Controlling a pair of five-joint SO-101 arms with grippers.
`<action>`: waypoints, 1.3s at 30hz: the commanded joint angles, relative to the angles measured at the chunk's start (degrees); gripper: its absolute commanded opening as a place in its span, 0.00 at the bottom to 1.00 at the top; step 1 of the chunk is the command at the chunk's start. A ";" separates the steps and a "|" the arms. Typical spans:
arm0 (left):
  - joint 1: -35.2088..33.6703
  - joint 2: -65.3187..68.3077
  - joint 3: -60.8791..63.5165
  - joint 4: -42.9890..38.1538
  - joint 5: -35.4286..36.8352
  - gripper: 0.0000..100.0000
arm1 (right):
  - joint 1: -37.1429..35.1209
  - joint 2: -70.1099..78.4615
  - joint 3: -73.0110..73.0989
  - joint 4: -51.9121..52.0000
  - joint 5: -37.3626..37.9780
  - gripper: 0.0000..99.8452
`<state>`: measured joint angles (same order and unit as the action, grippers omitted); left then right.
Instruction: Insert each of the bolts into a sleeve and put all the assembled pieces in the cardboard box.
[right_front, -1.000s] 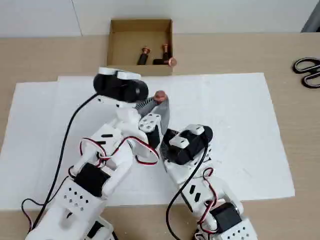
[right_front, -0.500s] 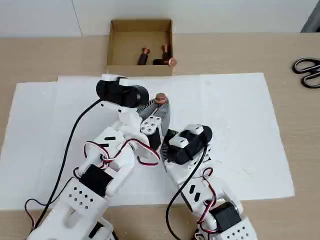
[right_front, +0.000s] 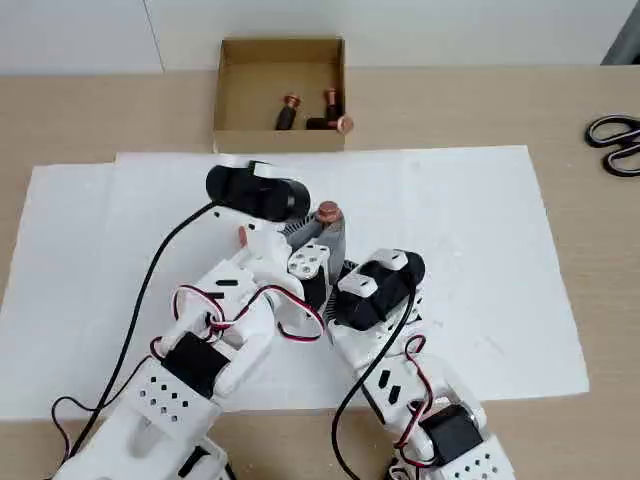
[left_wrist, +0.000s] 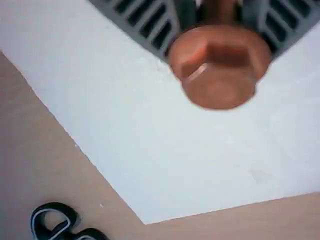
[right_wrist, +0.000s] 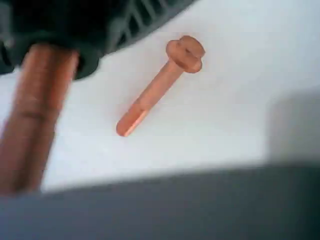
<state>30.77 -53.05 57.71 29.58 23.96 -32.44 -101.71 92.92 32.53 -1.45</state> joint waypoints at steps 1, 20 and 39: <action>0.00 -1.76 -0.48 3.08 -0.53 0.01 | -0.13 -0.40 -0.53 -1.36 -0.62 0.00; 1.58 -1.67 2.42 10.81 -0.53 0.01 | -0.13 -0.40 -0.53 -1.36 -0.62 0.00; 1.14 -1.85 -3.65 16.35 1.76 0.27 | 0.04 -0.40 -0.44 -1.36 -0.53 0.00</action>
<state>33.32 -54.29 58.68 43.38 25.27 -32.53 -101.54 93.45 32.62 -1.63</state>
